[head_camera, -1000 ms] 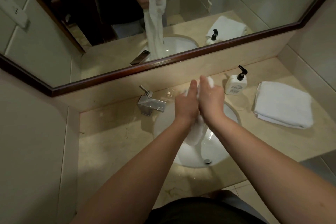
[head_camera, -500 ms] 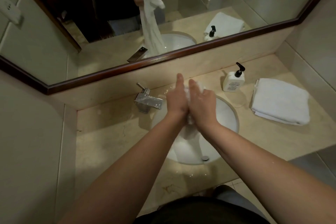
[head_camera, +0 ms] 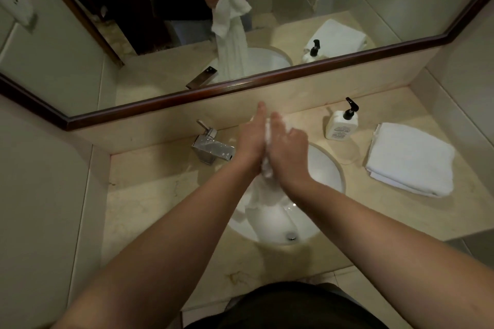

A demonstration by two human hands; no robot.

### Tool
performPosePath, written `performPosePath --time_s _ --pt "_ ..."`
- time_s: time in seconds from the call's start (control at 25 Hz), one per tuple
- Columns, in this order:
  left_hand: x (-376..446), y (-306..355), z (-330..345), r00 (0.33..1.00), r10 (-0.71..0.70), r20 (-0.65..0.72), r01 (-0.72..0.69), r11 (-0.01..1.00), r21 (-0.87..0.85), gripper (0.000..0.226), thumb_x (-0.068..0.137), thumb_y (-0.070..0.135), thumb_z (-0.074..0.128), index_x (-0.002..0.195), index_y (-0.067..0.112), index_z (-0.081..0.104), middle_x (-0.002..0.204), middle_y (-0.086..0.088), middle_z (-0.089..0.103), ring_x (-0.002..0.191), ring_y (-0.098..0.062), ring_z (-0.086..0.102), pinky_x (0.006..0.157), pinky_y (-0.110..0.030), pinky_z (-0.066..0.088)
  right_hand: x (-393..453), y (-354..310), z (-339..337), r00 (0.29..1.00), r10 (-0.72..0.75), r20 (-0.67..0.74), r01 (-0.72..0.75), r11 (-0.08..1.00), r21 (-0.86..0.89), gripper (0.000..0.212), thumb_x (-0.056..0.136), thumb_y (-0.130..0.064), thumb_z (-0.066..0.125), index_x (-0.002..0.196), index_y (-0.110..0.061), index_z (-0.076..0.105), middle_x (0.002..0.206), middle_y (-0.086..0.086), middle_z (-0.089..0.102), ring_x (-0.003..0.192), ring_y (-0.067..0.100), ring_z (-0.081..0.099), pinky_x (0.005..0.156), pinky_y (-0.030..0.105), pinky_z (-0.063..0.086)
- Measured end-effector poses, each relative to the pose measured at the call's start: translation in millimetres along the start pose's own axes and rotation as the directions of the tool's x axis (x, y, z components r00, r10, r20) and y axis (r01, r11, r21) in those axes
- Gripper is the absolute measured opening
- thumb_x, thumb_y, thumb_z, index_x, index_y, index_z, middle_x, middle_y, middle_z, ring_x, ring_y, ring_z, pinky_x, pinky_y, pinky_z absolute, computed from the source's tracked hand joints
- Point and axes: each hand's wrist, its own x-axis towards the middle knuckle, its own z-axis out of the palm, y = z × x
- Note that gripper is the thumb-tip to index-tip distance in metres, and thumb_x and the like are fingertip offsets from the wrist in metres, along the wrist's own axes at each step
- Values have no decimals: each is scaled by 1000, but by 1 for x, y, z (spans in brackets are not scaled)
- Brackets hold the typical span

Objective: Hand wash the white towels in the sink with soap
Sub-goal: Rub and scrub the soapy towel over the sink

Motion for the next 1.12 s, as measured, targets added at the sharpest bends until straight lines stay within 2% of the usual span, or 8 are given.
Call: performPosePath --time_s 0.16,0.32,0.44,0.56,0.72,0.84,1.0,1.12 --pt "-6 -3 14 993 115 39 -118 990 80 69 98 63 40 91 2 71 85 -11 74 82 -26 72 77 -38 56 16 -10 -15 992 79 -96 -73 995 69 42 102 -34 49 66 -15 60 64 3 64 61 15 63 57 27 48" --pt "-6 10 19 998 -16 -68 14 999 -30 64 98 61 42 96 3 69 84 -8 70 77 -20 67 74 -33 54 8 -7 -16 996 69 50 -72 995 63 39 102 -35 49 74 -13 65 66 4 67 57 8 64 51 18 48" --pt "-7 6 28 998 48 -49 -47 999 13 59 99 58 43 96 7 72 89 -7 76 86 -21 72 79 -34 58 30 -9 -22 995 100 -16 -100 995 20 40 102 -39 48 74 -12 59 70 5 65 61 13 63 61 27 55" --pt "-5 10 31 978 -47 -202 43 999 -23 58 100 57 42 93 7 70 78 -5 71 72 -15 67 60 -22 51 25 -3 -21 989 115 99 -118 993 26 35 100 -38 50 84 -11 66 76 6 69 67 11 67 57 22 53" --pt "-2 4 43 981 47 -186 -51 999 -15 63 100 57 43 90 1 71 82 -11 75 82 -26 72 76 -38 57 41 -8 -30 974 221 46 -224 971 80 32 97 -30 52 72 -13 64 70 6 68 70 22 66 61 34 51" --pt "-2 12 42 969 -57 -239 40 997 -73 54 101 54 43 89 7 68 78 -4 70 72 -17 66 60 -26 51 37 -3 -30 975 143 172 -148 989 15 30 99 -34 50 83 -13 64 85 8 66 78 19 67 62 25 51" --pt "-8 9 57 985 79 -154 -82 997 -13 53 101 52 44 87 9 72 82 -6 74 83 -23 71 76 -37 56 54 -5 -47 986 22 167 16 974 -226 30 105 -23 39 113 -1 59 87 13 54 87 32 59 69 26 41" --pt "-6 11 60 975 -23 -221 -1 994 -109 51 101 51 45 81 11 69 75 -4 70 74 -20 66 70 -31 52 49 -5 -55 955 62 289 15 966 -257 33 105 -19 36 122 3 53 97 17 47 96 36 51 76 29 35"
